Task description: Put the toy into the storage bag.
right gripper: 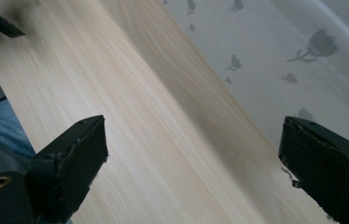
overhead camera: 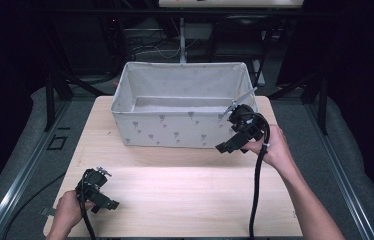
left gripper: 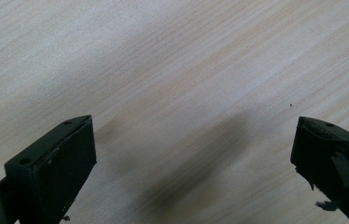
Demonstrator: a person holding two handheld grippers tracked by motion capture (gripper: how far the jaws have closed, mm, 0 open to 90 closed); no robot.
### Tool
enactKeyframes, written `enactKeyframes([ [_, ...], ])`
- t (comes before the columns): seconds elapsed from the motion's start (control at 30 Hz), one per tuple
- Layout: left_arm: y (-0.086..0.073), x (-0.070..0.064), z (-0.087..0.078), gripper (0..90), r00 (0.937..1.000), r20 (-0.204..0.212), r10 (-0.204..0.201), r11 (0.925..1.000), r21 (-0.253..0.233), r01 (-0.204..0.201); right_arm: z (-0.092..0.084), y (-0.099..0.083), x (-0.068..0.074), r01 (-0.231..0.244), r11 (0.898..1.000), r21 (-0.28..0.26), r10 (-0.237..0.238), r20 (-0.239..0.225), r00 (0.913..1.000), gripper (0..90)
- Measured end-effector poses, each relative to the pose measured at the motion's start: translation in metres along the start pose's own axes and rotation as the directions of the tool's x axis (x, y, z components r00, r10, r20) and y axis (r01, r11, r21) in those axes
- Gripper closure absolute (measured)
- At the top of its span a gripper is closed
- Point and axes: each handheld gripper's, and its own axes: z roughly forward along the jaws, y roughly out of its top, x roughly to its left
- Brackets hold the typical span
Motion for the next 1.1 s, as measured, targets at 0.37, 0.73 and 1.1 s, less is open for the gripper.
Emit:
enactKeyframes([
  [0.37,0.0,-0.001,0.0,0.3,1.0,0.001,-0.001,1.0,0.003,0.001,0.036,-0.03,0.015,0.007,1.0,0.021,-0.006,-0.047,0.9989,6.1],
  [0.73,0.001,0.0,0.001,0.3,1.0,0.003,0.002,1.0,0.002,-0.002,0.091,-0.06,0.024,0.013,0.995,0.1,-0.002,-0.115,0.9933,3.3],
  [1.1,0.003,-0.002,-0.001,0.3,0.9996,-0.011,0.024,0.9997,-0.01,-0.024,0.112,-0.08,0.013,-0.018,0.986,0.165,0.026,-0.043,0.9987,9.0],
])
